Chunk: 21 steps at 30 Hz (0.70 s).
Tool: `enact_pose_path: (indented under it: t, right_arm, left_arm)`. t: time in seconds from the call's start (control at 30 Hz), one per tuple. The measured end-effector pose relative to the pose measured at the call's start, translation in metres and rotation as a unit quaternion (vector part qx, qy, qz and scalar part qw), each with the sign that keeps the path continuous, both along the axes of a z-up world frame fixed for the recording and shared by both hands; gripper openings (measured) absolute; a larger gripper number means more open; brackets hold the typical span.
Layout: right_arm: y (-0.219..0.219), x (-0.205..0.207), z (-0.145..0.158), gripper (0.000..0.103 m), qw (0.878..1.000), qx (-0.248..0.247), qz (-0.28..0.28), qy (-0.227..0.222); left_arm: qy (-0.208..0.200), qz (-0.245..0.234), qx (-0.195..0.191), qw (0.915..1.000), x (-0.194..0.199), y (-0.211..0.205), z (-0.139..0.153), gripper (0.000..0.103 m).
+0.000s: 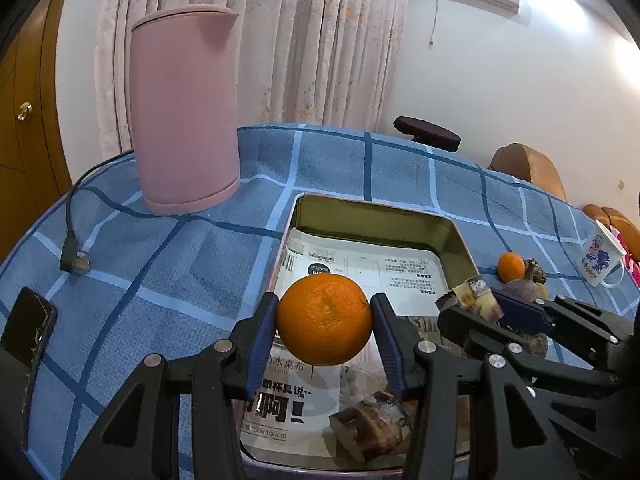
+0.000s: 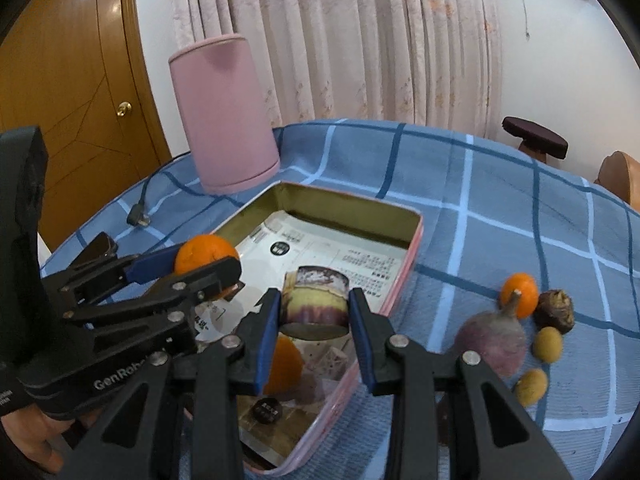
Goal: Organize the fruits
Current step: 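Carry the orange and cylinder over the pink tin and open both tools, then grasp the dark round fruit with the left tool while the right tool grasps a yellow fruit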
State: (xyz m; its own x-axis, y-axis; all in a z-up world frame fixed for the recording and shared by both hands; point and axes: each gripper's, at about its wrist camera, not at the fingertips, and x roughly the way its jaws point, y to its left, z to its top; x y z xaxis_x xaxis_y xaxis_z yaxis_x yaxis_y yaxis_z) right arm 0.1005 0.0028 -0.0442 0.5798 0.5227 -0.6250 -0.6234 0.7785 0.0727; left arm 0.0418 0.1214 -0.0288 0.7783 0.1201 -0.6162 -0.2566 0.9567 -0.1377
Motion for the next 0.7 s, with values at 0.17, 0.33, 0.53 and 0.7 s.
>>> enact_pose_path:
  t: [0.17, 0.33, 0.53, 0.7]
  right_arm:
    - [0.000, -0.001, -0.001, 0.038, 1.000, 0.003, 0.003, 0.002]
    - [-0.013, -0.006, 0.006, 0.060, 1.000, 0.019, -0.001, -0.009]
    - [-0.050, -0.008, 0.015, 0.077, 0.999, 0.029, -0.029, -0.016]
    - [-0.096, -0.008, 0.017, 0.077, 0.996, 0.021, -0.081, -0.025]
  left_arm:
    - [0.001, 0.000, 0.002, 1.0000, -0.002, -0.001, -0.001, 0.050]
    - [0.002, 0.001, 0.004, 1.0000, -0.005, -0.004, -0.001, 0.052]
    - [-0.017, -0.008, 0.008, 0.9998, -0.011, -0.016, 0.007, 0.078]
    - [-0.028, -0.026, 0.001, 0.9993, -0.012, -0.031, 0.012, 0.078]
